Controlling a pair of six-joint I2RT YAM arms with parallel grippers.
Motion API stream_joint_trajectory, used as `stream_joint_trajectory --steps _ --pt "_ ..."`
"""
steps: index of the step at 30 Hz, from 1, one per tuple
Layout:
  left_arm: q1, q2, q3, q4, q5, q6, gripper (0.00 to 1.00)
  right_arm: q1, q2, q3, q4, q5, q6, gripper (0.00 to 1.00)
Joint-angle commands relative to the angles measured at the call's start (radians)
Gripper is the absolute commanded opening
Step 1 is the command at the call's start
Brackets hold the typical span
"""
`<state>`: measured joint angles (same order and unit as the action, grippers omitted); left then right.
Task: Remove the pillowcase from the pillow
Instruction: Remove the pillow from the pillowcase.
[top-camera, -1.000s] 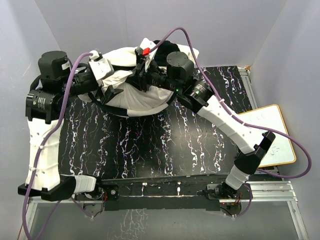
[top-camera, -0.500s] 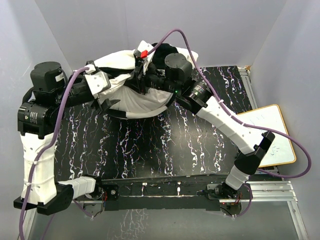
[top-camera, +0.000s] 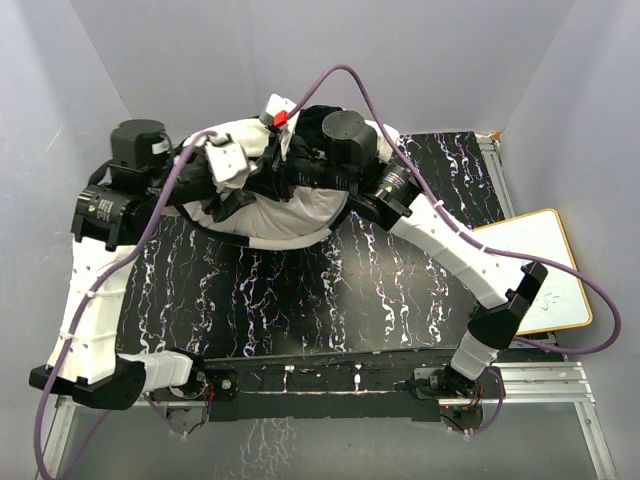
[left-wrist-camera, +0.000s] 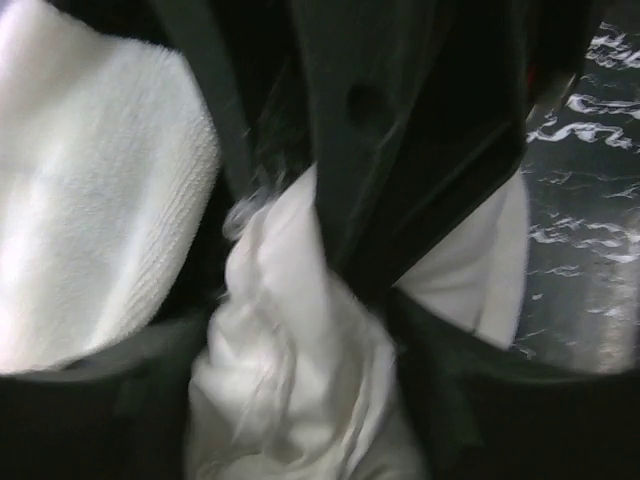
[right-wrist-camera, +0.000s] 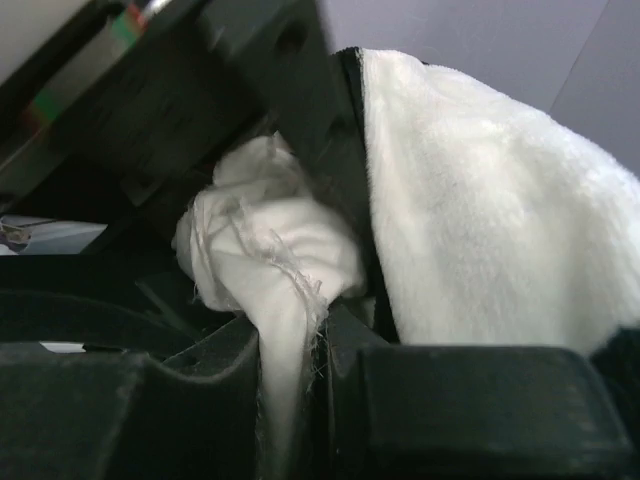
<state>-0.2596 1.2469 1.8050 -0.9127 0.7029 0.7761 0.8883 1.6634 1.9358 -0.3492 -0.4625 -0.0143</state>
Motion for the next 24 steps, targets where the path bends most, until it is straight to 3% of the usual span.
stream_joint_trajectory --steps 1,2,3,11,16,24 --pt "-0.198 0.048 -0.022 -0.066 -0.083 -0.025 0.30 0.027 -0.040 0.046 0.210 -0.108 0.090 0.11" --pt "-0.219 0.038 -0.048 -0.045 -0.102 -0.045 0.06 0.019 -0.055 0.036 0.213 -0.082 0.098 0.16" --pt "-0.225 0.021 -0.075 -0.017 -0.118 -0.071 0.00 0.004 -0.071 0.022 0.217 -0.055 0.105 0.20" --pt "-0.227 0.018 -0.012 -0.046 -0.229 -0.095 0.00 -0.348 -0.293 -0.227 0.226 0.076 0.237 0.49" --pt "-0.227 0.016 0.027 -0.012 -0.262 -0.080 0.00 -0.498 -0.418 -0.393 0.231 0.078 0.245 0.70" --pt "-0.227 0.036 0.088 -0.024 -0.322 -0.054 0.00 -0.607 -0.501 -0.532 0.258 0.011 0.211 0.82"
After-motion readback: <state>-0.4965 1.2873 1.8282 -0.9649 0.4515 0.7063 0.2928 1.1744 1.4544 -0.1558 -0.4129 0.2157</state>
